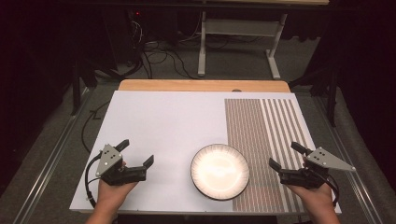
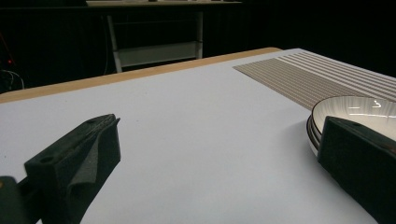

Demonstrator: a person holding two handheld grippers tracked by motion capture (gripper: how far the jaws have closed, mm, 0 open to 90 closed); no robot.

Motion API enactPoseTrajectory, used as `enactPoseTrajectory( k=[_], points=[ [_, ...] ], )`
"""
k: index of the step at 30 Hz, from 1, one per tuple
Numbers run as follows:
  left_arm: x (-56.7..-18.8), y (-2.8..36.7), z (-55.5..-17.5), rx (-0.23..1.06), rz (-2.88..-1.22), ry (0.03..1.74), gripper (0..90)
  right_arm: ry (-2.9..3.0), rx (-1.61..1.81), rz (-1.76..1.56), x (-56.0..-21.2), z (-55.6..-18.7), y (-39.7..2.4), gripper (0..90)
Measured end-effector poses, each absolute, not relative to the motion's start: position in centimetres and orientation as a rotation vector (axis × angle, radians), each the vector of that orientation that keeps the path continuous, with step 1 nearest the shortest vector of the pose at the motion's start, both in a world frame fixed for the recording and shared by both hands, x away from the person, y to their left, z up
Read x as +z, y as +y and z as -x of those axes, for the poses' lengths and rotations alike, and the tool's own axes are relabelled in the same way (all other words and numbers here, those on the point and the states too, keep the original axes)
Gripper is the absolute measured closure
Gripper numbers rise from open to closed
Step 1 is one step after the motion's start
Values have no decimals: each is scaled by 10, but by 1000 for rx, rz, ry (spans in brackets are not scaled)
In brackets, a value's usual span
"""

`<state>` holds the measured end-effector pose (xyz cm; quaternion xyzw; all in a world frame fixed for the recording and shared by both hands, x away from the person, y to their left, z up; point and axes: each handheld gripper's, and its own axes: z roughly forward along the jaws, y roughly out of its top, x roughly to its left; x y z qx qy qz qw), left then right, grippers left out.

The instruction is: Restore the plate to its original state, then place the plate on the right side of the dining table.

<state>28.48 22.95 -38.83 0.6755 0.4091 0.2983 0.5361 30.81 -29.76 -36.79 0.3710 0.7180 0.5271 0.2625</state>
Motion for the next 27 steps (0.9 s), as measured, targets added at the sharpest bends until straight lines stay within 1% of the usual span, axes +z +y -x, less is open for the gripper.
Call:
enactPoseTrajectory(
  k=[12, 15, 16, 17, 18, 19, 20, 21, 27],
  points=[
    [-386, 227, -286, 705, -1613, 970, 1, 1955, 1422, -991, -369, -310, -295, 5],
    [-387, 226, -286, 703, -1621, 967, 1, 1960, 1418, -1008, -368, -309, -295, 45],
    [-388, 225, -287, 698, -1623, 966, 1, 1960, 1418, -1008, -368, -309, -295, 45],
    [-388, 225, -287, 693, -1623, 968, 1, 1958, 1410, -1008, -368, -309, -295, 73],
    [-389, 225, -287, 689, -1627, 973, 1, 1965, 1395, -1009, -367, -308, -294, 171],
    [-389, 225, -287, 689, -1627, 973, 1, 1965, 1395, -1009, -367, -308, -294, 171],
    [-389, 225, -287, 686, -1627, 973, 1, 1974, 1390, -1022, -367, -308, -293, 232],
    [-389, 225, -287, 686, -1627, 973, 1, 1979, 1391, -1019, -367, -308, -293, 259],
    [-386, 224, -286, 703, -1628, 967, 1, 2057, 1380, -956, -368, -306, -288, 526]
  ],
)
